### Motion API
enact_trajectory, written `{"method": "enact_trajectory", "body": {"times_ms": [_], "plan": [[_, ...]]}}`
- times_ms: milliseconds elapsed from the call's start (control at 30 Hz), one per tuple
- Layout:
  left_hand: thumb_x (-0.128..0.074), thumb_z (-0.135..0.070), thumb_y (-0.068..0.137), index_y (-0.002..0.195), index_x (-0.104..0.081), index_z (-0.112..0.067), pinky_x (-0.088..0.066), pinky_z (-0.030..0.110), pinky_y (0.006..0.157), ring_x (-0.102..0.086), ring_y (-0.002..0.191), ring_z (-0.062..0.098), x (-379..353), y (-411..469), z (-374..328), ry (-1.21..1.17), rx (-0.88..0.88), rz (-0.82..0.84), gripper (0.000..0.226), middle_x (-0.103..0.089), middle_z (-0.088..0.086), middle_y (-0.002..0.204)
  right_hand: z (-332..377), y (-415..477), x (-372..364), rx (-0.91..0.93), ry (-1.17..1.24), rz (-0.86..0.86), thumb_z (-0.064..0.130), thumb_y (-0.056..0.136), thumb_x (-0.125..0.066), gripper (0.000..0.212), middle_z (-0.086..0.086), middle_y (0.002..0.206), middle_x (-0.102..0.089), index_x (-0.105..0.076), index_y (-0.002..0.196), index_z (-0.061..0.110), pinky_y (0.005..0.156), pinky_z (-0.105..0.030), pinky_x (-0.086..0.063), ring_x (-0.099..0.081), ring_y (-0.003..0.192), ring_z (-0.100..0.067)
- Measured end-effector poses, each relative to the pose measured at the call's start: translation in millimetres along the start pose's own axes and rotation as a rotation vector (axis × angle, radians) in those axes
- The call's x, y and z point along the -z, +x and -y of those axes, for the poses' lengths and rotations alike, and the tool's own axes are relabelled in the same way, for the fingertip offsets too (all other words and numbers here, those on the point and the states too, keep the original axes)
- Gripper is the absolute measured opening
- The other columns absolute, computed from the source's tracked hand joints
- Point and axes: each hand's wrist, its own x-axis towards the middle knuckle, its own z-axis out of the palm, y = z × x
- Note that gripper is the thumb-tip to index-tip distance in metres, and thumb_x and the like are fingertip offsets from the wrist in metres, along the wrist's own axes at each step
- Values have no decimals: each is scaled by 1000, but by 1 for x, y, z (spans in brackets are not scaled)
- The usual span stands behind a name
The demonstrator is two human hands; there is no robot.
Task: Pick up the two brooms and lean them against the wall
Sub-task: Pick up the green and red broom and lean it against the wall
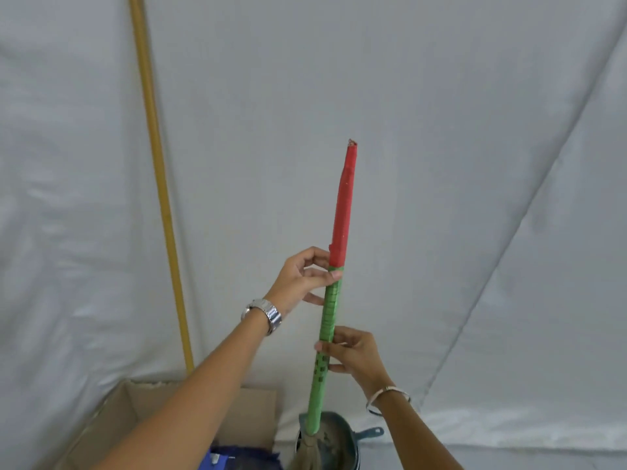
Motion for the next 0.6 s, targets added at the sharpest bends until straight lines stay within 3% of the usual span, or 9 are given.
{"method": "enact_trajectory", "body": {"times_ms": [167,300,433,600], "plan": [[-66,-8,80,86,-59,-20,-60,37,57,-65,72,4,30,-8,-82,82,-126,-49,14,-57,-5,90,77,0,-25,80,-50,70,5,67,-80,17,-1,72,-65,-69,73,16,64,-32,-59,-69,70,-15],[-66,-13,81,89,-62,-21,-60,44,62,-63,78,9,66,-13,-131,113,-195,-136,12,-55,-2,93,131,2,-57,189,-63,132,4,68,-79,17,3,68,-63,-68,74,15,62,-30,-59,-68,70,-13],[-65,-14,82,94,-63,-22,-60,43,64,-63,80,6,107,-23,-151,94,-219,-221,14,-54,-3,92,162,10,-99,289,-110,159,3,66,-81,18,-4,70,-64,-66,70,12,60,-30,-59,-67,69,-20],[-61,-17,86,118,-59,-14,-59,44,72,-60,93,10,176,-34,-151,68,-209,-269,32,-55,-3,98,177,28,-167,407,-145,155,2,61,-84,19,-6,62,-65,-67,69,7,61,-29,-59,-63,61,-22]]}}
